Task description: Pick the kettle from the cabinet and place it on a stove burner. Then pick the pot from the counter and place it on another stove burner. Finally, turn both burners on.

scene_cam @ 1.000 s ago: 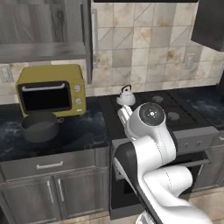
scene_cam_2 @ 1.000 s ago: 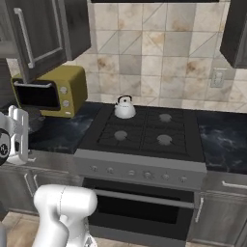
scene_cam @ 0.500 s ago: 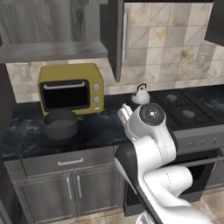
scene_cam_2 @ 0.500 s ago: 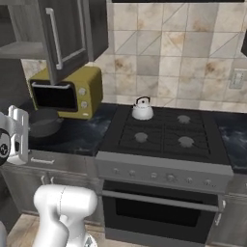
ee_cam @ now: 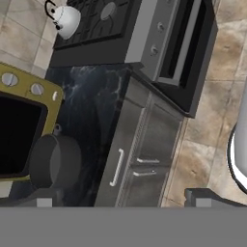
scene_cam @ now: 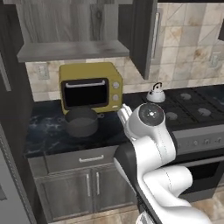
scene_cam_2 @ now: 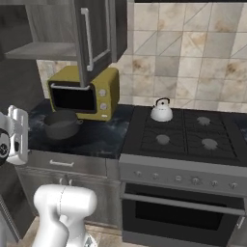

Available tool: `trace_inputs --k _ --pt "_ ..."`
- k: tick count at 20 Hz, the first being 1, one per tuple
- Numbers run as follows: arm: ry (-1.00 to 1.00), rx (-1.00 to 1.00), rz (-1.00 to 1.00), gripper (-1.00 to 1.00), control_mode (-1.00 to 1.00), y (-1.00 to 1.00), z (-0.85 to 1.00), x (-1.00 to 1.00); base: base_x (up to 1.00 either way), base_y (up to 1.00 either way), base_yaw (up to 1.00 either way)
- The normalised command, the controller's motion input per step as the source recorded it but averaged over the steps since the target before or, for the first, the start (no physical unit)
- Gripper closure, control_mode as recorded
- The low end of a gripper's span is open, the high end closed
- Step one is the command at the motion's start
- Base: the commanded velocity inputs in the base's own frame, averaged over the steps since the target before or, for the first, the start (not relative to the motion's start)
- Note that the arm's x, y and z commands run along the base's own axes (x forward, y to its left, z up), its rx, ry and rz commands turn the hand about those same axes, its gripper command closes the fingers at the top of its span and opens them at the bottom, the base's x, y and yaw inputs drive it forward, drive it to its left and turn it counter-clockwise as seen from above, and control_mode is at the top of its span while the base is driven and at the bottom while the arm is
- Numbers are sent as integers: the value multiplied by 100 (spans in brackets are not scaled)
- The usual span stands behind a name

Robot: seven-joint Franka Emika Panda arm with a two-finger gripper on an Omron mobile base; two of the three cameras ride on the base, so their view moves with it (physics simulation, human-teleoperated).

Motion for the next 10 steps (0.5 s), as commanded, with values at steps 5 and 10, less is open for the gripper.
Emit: trace_inputs --k 5,10 --pt "0 0 0 -100 100 0 0 0 28 27 -4" --pt "0 0 0 -100 100 0 0 0 44 25 -7"
